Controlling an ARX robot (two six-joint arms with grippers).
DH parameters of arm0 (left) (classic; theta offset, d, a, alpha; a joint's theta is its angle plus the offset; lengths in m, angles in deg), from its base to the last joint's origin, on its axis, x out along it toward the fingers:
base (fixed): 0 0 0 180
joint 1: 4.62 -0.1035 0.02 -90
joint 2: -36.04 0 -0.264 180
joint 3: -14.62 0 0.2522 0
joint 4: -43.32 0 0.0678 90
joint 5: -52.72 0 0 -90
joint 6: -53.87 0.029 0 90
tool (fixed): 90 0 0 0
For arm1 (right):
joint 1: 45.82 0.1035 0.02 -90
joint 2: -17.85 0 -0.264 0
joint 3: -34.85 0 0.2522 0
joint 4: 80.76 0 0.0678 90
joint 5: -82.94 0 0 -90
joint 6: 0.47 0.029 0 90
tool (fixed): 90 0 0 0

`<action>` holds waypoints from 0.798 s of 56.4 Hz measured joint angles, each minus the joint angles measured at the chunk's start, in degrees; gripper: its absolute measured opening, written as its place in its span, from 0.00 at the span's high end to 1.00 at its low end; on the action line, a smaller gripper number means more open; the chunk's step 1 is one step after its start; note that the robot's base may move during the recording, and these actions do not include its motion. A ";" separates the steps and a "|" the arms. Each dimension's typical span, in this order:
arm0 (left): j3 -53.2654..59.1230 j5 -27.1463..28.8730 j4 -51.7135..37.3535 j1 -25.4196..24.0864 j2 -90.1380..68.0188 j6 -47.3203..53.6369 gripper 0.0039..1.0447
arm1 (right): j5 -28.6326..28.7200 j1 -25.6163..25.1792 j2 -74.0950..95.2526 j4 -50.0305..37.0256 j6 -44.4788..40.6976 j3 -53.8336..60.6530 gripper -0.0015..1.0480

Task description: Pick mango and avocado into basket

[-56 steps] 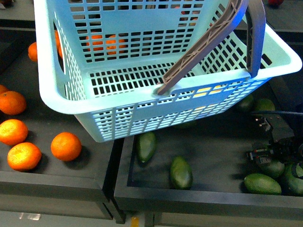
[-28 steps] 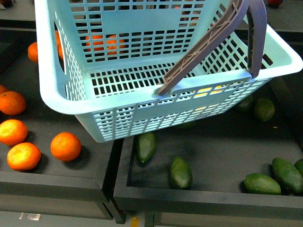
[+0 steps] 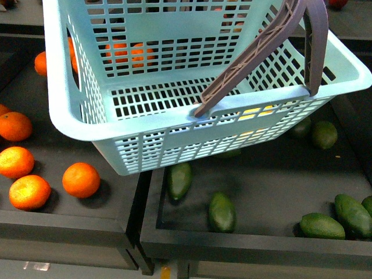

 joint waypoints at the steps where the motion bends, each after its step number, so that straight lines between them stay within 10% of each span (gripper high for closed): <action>1: 0.00 0.00 0.00 0.00 0.00 0.00 0.94 | -0.76 1.25 0.33 0.04 0.13 -0.55 0.51; 19: 0.00 0.00 0.00 0.00 0.00 0.00 0.94 | -14.47 17.49 9.18 3.10 1.62 -12.00 0.51; 36: 0.04 0.17 0.00 0.00 0.00 0.33 0.94 | -21.42 17.35 6.01 6.29 1.11 -10.21 0.06; 45: 0.04 0.07 0.00 0.00 0.00 0.28 0.94 | -22.60 13.40 -4.11 -15.93 -6.93 3.87 0.26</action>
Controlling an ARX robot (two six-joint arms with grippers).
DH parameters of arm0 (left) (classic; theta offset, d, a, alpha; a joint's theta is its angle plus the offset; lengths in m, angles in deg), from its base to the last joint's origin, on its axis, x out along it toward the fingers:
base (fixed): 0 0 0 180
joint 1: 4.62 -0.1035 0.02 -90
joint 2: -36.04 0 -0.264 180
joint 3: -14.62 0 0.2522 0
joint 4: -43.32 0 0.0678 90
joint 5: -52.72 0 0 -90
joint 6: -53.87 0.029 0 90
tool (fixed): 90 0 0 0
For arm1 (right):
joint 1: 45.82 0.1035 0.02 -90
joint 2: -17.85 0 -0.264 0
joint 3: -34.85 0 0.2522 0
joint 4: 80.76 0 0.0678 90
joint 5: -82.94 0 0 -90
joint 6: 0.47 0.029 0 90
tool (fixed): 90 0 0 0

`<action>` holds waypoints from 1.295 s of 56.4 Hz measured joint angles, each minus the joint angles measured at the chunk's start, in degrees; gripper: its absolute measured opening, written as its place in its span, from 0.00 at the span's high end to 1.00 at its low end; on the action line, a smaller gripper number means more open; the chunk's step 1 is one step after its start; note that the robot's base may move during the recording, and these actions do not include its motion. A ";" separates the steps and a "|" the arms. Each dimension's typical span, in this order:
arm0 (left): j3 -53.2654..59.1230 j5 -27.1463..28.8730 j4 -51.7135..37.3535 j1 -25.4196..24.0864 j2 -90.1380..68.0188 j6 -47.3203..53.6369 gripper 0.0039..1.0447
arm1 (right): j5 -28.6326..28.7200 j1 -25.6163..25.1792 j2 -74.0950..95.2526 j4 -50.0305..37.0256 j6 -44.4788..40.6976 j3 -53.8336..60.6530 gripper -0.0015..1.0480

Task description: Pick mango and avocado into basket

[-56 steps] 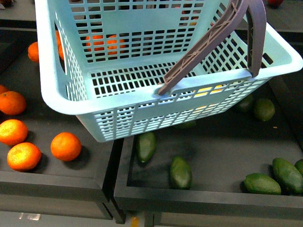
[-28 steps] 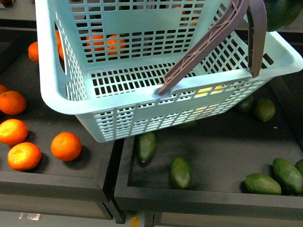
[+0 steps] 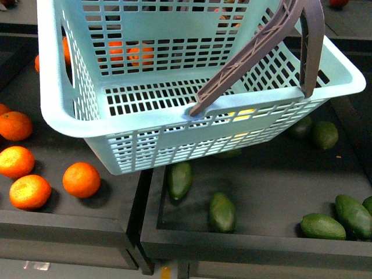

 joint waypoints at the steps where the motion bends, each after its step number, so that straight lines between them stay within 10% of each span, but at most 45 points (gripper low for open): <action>1: 0.00 0.02 0.00 0.00 0.00 0.00 0.94 | 0.00 -0.48 -1.77 -2.14 -0.63 1.90 0.29; 22: 0.00 -0.15 0.00 0.04 -0.02 -0.26 0.94 | 3.17 -3.76 -18.51 -8.83 -3.74 24.11 0.99; 73: 0.00 -0.02 0.00 -0.02 -0.02 -0.04 0.94 | 6.71 -7.28 -49.42 5.88 -3.78 40.19 0.98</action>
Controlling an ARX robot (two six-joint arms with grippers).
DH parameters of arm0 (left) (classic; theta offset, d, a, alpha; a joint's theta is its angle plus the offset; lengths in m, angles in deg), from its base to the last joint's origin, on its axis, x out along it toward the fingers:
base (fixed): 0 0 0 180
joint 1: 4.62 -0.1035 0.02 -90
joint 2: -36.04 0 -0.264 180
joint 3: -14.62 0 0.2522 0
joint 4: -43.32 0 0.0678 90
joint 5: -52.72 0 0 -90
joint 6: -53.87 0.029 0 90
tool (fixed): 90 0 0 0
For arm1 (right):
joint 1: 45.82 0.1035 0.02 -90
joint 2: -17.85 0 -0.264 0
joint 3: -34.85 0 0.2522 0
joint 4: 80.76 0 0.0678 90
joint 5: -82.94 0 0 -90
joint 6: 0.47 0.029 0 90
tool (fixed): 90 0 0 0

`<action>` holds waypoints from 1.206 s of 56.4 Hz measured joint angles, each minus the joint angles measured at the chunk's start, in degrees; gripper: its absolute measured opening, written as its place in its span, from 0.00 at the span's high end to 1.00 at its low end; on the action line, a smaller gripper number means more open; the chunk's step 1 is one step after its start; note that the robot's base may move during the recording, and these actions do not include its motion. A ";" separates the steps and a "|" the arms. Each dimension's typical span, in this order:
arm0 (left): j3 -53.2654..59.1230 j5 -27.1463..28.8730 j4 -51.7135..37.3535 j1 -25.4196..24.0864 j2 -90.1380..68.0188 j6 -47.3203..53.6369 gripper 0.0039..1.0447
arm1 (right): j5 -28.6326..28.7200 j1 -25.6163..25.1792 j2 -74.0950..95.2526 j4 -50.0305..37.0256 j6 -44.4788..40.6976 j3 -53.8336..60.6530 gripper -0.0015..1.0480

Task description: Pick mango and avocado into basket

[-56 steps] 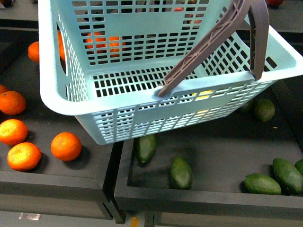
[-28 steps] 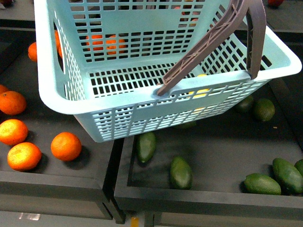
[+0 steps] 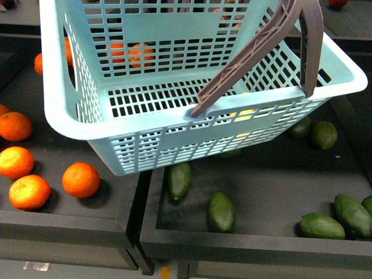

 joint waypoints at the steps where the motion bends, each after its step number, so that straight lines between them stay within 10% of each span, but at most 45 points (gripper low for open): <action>1: 0.00 0.04 0.00 0.00 0.00 0.00 0.94 | 0.00 0.00 -0.76 0.72 0.00 0.00 0.98; 68: 0.00 -0.02 0.00 0.02 0.00 -0.02 0.94 | 0.22 0.00 -35.87 36.28 -0.02 0.20 0.98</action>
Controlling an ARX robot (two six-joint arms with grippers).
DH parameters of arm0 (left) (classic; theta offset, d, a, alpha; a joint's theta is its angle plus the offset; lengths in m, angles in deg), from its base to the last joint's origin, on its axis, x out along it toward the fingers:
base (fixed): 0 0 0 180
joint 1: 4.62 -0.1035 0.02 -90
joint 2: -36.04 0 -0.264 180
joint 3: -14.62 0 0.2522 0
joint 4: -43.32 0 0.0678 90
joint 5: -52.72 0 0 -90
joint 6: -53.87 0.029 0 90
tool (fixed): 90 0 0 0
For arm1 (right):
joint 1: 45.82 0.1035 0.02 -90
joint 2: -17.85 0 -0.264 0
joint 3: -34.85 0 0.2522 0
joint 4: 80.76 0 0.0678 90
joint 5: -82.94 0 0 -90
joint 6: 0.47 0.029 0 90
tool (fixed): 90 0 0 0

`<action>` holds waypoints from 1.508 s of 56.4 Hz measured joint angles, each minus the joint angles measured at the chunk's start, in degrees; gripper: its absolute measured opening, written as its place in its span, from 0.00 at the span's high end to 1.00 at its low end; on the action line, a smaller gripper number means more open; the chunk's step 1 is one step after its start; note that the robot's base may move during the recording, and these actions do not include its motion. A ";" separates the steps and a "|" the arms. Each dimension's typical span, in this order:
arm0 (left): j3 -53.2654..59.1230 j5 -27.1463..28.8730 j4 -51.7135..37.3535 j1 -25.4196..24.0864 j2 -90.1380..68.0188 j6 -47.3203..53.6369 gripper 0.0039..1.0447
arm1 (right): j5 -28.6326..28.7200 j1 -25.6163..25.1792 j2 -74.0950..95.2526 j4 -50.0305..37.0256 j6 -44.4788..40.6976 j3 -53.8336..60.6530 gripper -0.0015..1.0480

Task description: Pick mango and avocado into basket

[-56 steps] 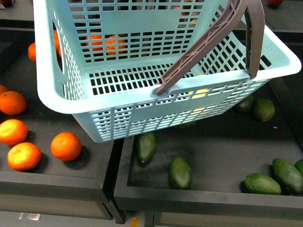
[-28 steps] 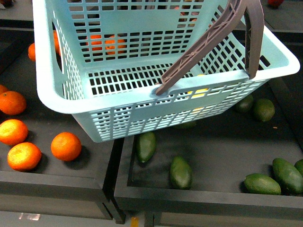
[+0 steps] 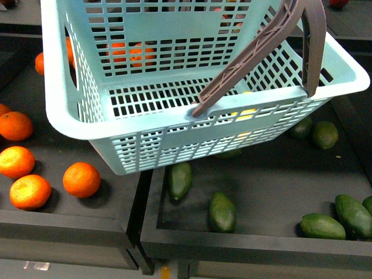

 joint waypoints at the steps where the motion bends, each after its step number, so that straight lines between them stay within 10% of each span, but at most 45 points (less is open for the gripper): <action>1: 0.00 0.02 0.00 -0.02 0.00 0.04 0.94 | 0.00 0.00 -0.44 0.37 0.00 0.00 0.98; 14: 0.00 0.02 0.00 0.00 0.00 0.07 0.94 | 0.02 0.00 -2.19 0.83 -0.07 0.00 0.96; 43: 0.00 0.00 0.00 0.00 -0.02 -0.02 0.94 | 0.00 0.00 -2.23 0.83 -0.02 0.00 0.06; 85: 0.00 0.66 0.00 -0.17 -0.02 0.22 0.94 | -0.04 0.02 -2.25 1.07 -0.04 0.00 0.07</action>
